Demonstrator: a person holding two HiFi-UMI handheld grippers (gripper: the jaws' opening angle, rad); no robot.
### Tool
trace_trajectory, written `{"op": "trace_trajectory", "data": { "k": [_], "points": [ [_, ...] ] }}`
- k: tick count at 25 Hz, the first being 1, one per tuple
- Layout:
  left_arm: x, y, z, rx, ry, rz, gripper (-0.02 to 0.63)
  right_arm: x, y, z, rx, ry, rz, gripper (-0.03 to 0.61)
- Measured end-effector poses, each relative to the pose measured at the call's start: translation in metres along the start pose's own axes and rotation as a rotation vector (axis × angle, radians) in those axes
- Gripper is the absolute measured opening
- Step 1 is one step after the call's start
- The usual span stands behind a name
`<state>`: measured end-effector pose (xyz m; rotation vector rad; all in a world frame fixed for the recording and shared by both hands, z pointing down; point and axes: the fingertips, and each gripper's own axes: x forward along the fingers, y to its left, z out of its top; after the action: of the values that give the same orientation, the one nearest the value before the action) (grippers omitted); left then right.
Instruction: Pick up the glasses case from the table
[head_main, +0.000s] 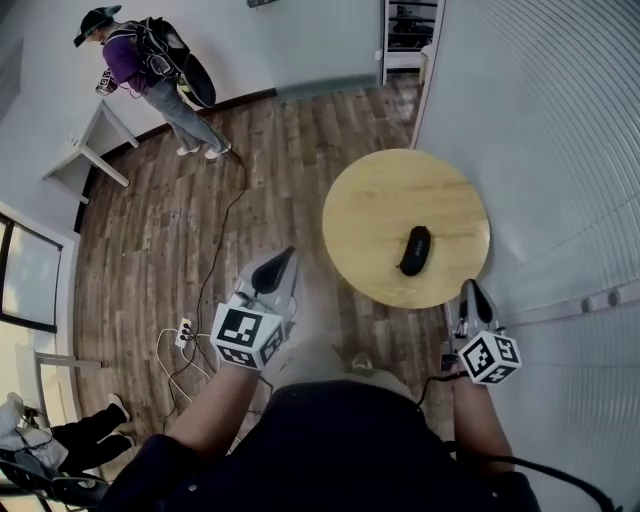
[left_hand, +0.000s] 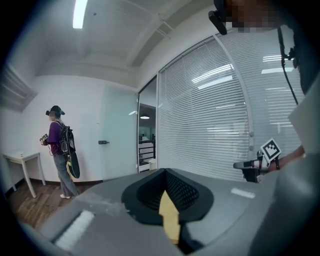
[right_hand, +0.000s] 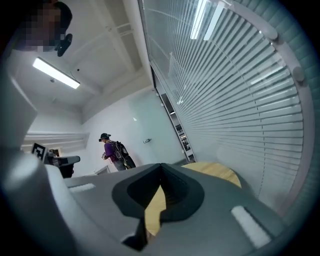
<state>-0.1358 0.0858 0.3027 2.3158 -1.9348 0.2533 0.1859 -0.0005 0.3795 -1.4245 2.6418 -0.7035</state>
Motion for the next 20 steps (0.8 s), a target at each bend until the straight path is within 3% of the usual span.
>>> {"op": "trace_trajectory", "data": {
  "k": [5,12,18,20],
  "points": [
    [0.051,0.016,0.016,0.035,-0.016,-0.047,0.005,0.046,-0.008,-0.004,0.001,0.046,-0.004,0.006],
    [0.148,0.044,-0.017,0.017,0.041,-0.145,0.005,0.090,-0.026,-0.001,-0.006,0.074,-0.104,0.006],
    [0.227,0.057,-0.043,0.163,0.047,-0.320,0.005,0.139,-0.048,-0.009,-0.074,0.085,-0.229,0.006],
    [0.250,0.050,-0.047,0.175,0.052,-0.382,0.005,0.146,-0.050,-0.005,-0.079,0.080,-0.260,0.006]
  ]
}}
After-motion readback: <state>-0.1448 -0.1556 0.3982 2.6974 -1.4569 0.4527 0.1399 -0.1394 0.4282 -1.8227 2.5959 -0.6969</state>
